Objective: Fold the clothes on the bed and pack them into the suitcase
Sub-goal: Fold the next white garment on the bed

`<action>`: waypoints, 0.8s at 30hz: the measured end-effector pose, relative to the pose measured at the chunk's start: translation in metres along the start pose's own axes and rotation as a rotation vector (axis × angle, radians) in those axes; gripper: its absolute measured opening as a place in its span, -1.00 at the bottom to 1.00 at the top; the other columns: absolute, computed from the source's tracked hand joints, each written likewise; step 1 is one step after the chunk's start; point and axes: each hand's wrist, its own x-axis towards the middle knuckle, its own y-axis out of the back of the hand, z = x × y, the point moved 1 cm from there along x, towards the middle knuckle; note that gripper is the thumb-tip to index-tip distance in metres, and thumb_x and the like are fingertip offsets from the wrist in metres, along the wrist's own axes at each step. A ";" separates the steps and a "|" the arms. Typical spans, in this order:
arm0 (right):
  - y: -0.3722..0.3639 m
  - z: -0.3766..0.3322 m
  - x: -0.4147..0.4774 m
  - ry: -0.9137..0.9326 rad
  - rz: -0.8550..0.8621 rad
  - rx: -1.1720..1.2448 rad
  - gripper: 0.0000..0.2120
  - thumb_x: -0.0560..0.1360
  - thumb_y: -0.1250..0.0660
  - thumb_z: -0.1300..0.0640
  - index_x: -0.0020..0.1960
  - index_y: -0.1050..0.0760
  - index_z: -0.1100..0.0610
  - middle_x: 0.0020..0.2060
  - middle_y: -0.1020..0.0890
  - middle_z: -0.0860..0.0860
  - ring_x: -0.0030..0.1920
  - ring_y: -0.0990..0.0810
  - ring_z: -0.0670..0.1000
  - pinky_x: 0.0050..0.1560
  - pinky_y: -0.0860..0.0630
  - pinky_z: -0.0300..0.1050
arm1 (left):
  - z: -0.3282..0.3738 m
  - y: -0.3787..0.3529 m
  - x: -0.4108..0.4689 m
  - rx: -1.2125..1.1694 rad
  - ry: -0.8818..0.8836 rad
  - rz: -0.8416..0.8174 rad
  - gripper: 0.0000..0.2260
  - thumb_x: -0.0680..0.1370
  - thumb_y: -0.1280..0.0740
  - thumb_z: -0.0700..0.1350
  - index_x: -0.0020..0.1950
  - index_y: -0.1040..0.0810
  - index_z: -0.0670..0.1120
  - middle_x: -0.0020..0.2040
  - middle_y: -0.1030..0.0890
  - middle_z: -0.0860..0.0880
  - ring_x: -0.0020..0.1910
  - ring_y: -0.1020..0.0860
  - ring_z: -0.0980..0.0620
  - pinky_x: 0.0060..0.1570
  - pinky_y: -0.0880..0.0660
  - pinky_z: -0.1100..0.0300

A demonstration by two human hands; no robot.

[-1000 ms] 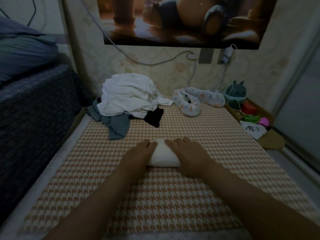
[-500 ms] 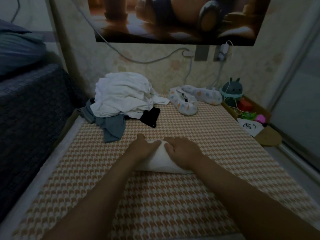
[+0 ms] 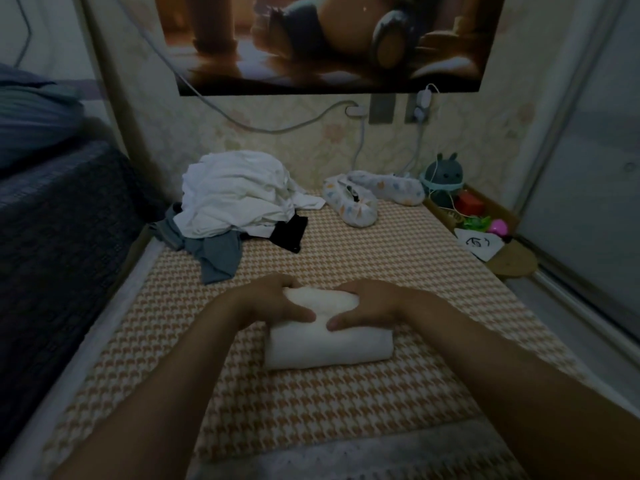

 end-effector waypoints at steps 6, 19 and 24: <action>-0.002 -0.015 -0.027 0.062 -0.019 -0.184 -0.11 0.16 -0.45 -0.46 0.41 -0.30 -0.19 0.28 -0.48 -0.15 0.19 -0.50 -0.05 0.24 -0.46 -0.07 | 0.022 -0.008 -0.041 0.217 -0.161 0.103 -0.59 0.25 -0.58 0.10 -0.03 -0.46 0.16 0.09 -0.47 0.07 0.02 -0.47 0.04 -0.09 -0.53 0.08; 0.029 0.027 -0.090 0.066 0.669 -0.794 -0.37 0.13 -0.44 -0.35 0.06 -0.56 0.01 -0.06 -0.60 0.08 0.05 -0.50 0.18 0.18 -0.36 0.21 | 0.065 -0.078 -0.041 0.303 -0.765 0.446 -0.77 0.40 -0.41 -0.21 -0.02 -0.45 -0.04 -0.02 -0.51 -0.01 -0.08 -0.49 -0.03 -0.11 -0.48 -0.02; 0.006 0.043 -0.093 0.194 0.480 -0.927 -0.35 0.13 -0.39 -0.38 -0.03 -0.62 0.12 0.07 -0.59 0.20 0.20 -0.50 0.27 0.36 -0.17 0.32 | 0.062 -0.090 -0.039 0.346 -0.572 0.238 -0.88 0.45 -0.42 -0.05 -0.04 -0.56 0.09 0.03 -0.57 0.12 -0.02 -0.55 0.13 -0.03 -0.53 0.17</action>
